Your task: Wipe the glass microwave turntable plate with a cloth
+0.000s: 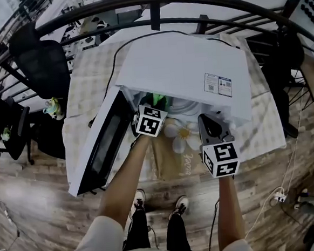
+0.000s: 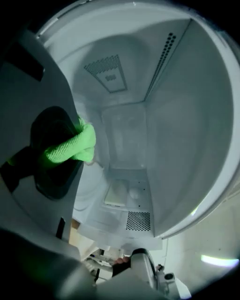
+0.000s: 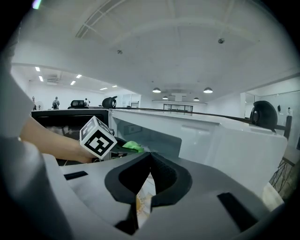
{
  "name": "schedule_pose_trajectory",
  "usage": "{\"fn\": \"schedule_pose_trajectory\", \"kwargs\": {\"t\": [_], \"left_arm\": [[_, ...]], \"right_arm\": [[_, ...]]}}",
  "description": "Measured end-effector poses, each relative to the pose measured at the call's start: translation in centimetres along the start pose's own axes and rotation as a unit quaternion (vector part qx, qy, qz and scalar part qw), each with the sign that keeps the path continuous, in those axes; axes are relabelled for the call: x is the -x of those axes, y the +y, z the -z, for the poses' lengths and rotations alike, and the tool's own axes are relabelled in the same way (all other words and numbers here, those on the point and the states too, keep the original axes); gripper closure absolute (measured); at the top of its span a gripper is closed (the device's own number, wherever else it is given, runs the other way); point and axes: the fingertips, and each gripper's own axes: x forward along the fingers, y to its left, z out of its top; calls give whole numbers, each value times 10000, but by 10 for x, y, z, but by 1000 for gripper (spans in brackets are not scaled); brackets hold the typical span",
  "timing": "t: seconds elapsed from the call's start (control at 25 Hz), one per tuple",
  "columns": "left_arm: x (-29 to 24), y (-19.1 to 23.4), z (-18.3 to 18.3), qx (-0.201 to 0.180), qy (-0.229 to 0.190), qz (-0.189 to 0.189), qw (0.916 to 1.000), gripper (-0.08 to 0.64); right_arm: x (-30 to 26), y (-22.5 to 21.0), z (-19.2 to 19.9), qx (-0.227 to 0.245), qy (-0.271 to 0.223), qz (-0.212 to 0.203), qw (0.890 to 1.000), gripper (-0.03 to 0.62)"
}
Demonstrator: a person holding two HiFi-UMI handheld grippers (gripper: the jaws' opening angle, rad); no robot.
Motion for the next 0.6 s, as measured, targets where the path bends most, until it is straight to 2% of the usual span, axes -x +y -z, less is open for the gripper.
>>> {"fn": "schedule_pose_trajectory", "kwargs": {"t": [0.32, 0.48, 0.6], "left_arm": [[-6, -41, -1, -25, 78, 601, 9982, 497], [-13, -79, -3, -54, 86, 1024, 9947, 497], [-17, -109, -12, 60, 115, 1423, 9897, 497]], "right_arm": [[16, -14, 39, -131, 197, 152, 9996, 577], [22, -17, 43, -252, 207, 252, 9992, 577], [25, -17, 35, -182, 164, 297, 9993, 577]]}}
